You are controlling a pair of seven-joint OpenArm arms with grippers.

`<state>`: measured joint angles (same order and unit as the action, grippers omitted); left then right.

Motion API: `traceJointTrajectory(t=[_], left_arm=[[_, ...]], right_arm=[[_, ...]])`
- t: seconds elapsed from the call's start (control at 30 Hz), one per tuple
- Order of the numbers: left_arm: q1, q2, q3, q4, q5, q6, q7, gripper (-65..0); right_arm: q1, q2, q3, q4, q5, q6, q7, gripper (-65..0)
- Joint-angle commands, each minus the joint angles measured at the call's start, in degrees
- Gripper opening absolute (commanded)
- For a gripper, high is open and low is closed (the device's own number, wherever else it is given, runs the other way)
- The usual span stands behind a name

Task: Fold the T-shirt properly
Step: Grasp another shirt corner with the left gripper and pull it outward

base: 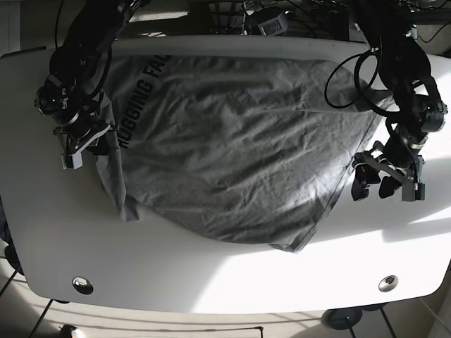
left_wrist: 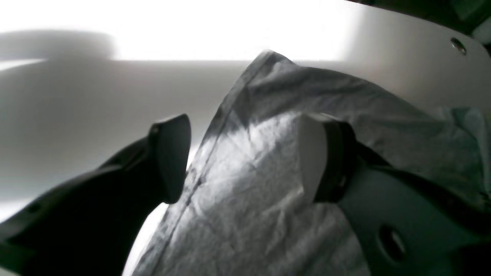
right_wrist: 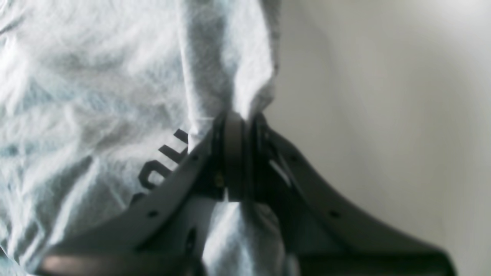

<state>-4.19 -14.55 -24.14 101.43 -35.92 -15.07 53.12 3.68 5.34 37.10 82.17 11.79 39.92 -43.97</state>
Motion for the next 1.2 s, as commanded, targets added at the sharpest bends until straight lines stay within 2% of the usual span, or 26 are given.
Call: traceJointTrajectory(t=[0.03, 0.1, 0.2, 0.27, 0.43, 0.6, 0.7, 0.83, 0.9, 1.03, 1.13, 1.17, 1.2], left_arm=[[-5.97, -1.41, 2.03, -4.94, 3.00, 3.95, -1.91, -20.3], [-13.00, -1.41, 5.28, -13.91, 6.60, 5.18, -2.18, -19.9], [-21.00, -1.41, 10.65, -28.15, 9.33, 4.92, -9.47, -19.9], [-26.63, -1.76, 17.15, -39.58, 10.74, 4.92, -15.19, -19.9], [-32.17, -1.76, 23.57, -54.97, 13.28, 4.92, -25.47, -19.9], [-34.28, -1.41, 26.21, -66.39, 14.52, 4.83, -33.12, -19.9], [-34.36, -1.41, 29.11, -69.82, 14.25, 4.48, -34.44, -19.9], [-34.10, 0.08, 28.76, -70.26, 14.16, -3.96, -34.27, -20.3], [-32.87, 0.35, 28.32, -70.35, 14.16, -6.42, -34.00, -20.3], [-31.90, 2.37, 28.40, -70.26, 14.16, -9.68, -31.01, -20.3], [-31.81, 3.69, 28.49, -70.26, 14.25, -10.29, -29.87, -20.6], [-31.81, 3.86, 28.49, -70.17, 14.43, -10.29, -29.69, -21.1], [-31.81, 3.86, 28.49, -70.17, 14.43, -10.20, -29.69, -24.3]], right_arm=[[1.02, 0.77, 0.04, 1.04, 0.82, 0.08, 1.20, -61.2], [1.11, 0.77, 0.04, 1.04, 0.82, 0.08, 1.20, -61.2], [1.20, 0.77, 0.04, 1.04, 0.82, 0.08, 1.20, -61.2], [1.20, 0.77, 0.04, 1.04, 0.82, 0.08, 1.20, -61.2], [0.93, 0.77, 0.30, 1.04, 0.74, 0.08, 1.20, -61.4], [0.84, 0.77, 0.39, 1.04, 0.82, 0.08, 1.28, -61.4], [0.84, 0.77, 0.39, 1.04, 1.18, 0.08, 1.28, -61.4], [0.84, 0.59, 0.39, 1.04, 1.26, 0.08, 1.28, -61.4], [0.84, 0.59, 0.39, 1.04, 1.26, 0.08, 1.28, -61.4], [0.84, 0.59, 0.39, 1.04, 1.26, 0.08, 1.28, -61.4], [0.84, 0.59, 0.39, 1.04, 1.26, 0.08, 1.28, -61.4], [0.93, 0.59, 0.39, 1.04, 1.26, 0.08, 1.28, -61.4], [0.93, 0.59, 0.39, 1.04, 1.26, 0.08, 1.28, -61.4]])
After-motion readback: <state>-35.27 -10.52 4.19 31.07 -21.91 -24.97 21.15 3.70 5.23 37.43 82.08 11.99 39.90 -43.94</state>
